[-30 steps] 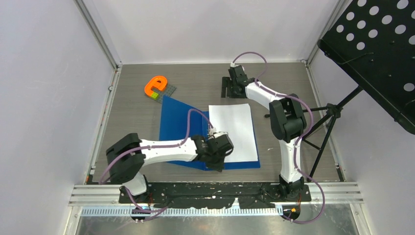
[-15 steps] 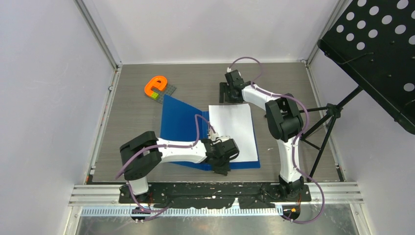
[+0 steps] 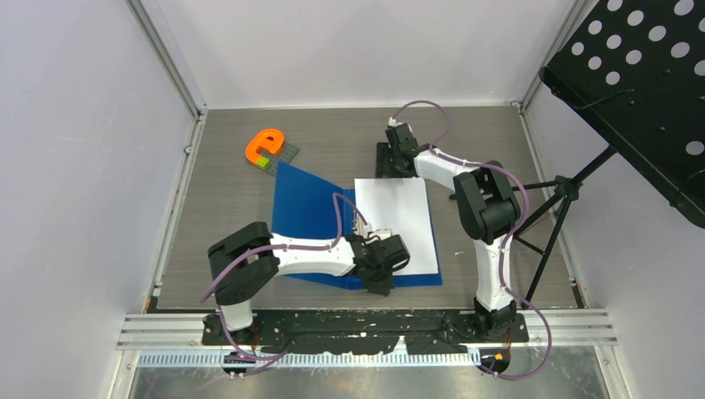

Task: Put the files into the folder

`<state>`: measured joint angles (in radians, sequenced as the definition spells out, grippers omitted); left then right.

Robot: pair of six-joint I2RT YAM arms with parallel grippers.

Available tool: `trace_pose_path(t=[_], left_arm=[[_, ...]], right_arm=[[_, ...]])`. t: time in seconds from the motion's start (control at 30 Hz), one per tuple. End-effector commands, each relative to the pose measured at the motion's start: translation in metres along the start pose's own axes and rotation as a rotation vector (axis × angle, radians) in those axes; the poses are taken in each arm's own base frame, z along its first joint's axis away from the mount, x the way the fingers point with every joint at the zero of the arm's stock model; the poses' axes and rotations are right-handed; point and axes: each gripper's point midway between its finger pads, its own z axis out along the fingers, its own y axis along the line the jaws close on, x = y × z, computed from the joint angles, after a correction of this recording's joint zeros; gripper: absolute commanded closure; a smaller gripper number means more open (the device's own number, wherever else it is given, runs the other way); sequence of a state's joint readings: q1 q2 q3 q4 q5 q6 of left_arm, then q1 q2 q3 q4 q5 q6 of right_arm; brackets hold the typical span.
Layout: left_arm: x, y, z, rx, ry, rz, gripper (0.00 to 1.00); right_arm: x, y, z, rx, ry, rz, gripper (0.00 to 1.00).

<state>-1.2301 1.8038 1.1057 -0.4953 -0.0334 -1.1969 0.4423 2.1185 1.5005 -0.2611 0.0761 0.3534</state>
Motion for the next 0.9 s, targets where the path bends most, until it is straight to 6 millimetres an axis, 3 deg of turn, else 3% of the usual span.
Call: trace_pose_path(t=[0.0,0.43,0.87], left_arm=[[-0.01,0.01,0.004,-0.055,-0.04,-0.009,1.0],[-0.013,0.011,0.007,-0.054,-0.04,-0.013,1.0],[-0.013,0.012,0.008,-0.054,-0.04,-0.016,1.0]], right_arm=[[0.021,-0.001,-0.014,-0.009,0.051,0.024,0.35],[0.036,0.004,-0.029,-0.035,0.051,0.015,0.35],[0.044,0.007,-0.031,-0.034,0.059,-0.005,0.35]])
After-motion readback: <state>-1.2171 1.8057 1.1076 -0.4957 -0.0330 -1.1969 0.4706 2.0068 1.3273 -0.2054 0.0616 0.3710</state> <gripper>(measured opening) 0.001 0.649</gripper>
